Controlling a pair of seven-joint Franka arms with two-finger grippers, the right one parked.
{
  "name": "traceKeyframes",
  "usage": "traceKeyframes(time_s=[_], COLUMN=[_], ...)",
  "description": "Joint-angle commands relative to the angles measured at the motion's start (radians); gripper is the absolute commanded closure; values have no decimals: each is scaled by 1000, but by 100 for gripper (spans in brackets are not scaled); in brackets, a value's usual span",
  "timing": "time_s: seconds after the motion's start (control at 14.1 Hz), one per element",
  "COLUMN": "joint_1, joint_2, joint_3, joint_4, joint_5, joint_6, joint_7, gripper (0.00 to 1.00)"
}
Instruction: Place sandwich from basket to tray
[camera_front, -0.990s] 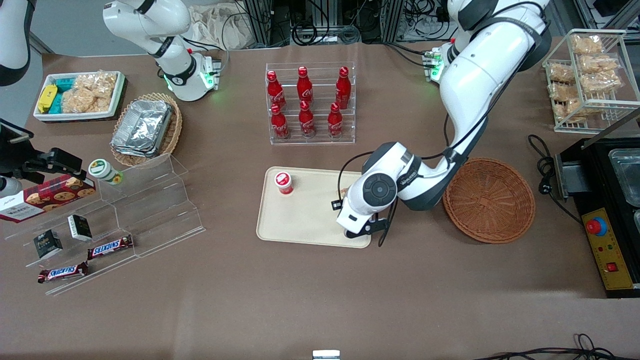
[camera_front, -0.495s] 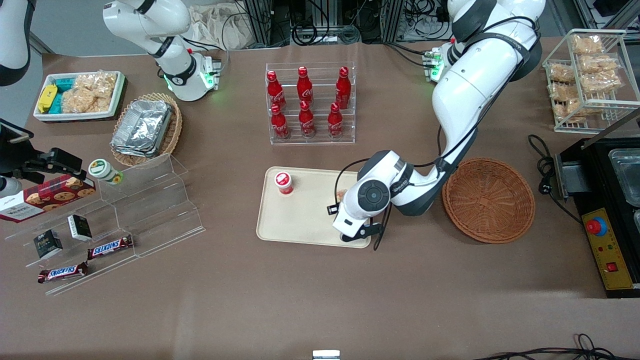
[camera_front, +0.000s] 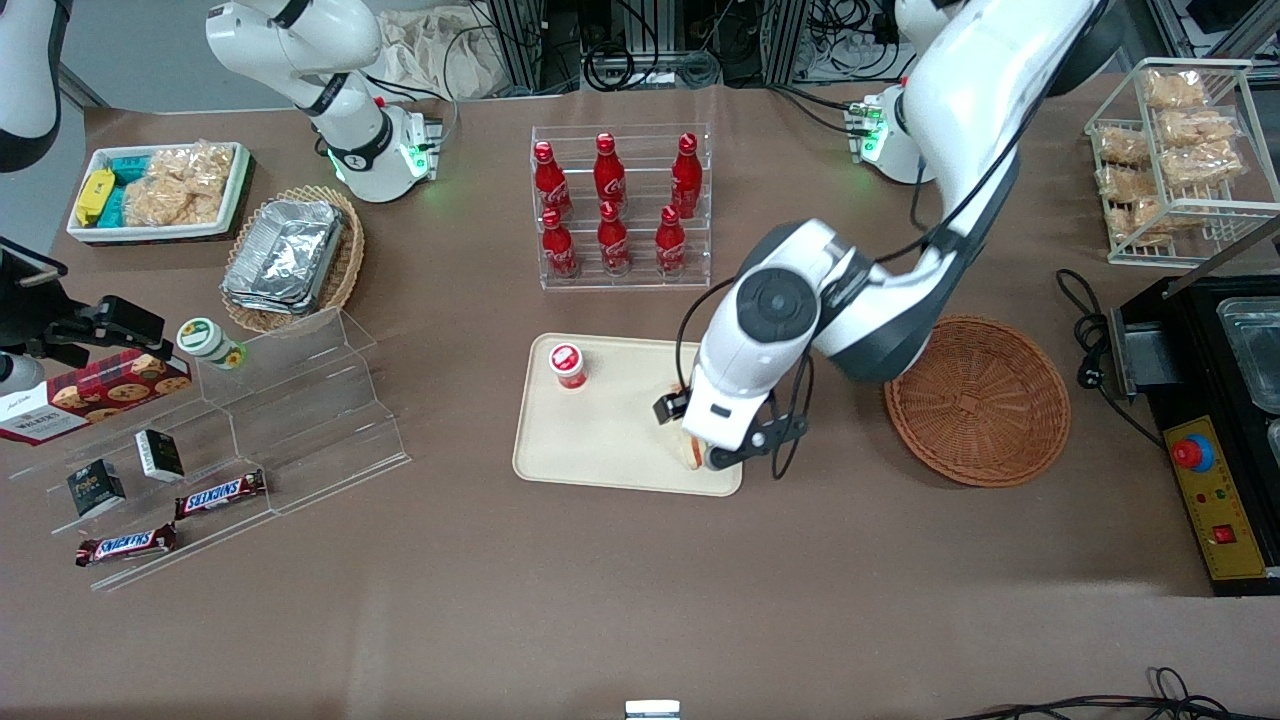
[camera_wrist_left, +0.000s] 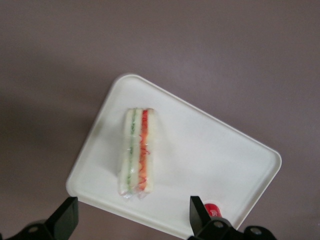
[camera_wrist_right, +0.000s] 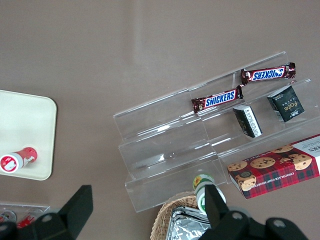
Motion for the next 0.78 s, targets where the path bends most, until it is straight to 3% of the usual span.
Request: traceKeyframes(time_s=[0.0, 0.42, 0.49, 0.71], joint_1=[45, 209, 201, 166], joint_2=[-128, -317, -334, -398], joint_3=[37, 47, 102, 283], joint_4=[-47, -107, -107, -108], joint_5=[14, 8, 1, -128], joint_6=[-91, -187, -196, -250], joint_7=[-8, 211, 278, 522], gripper=[0, 0, 0, 0])
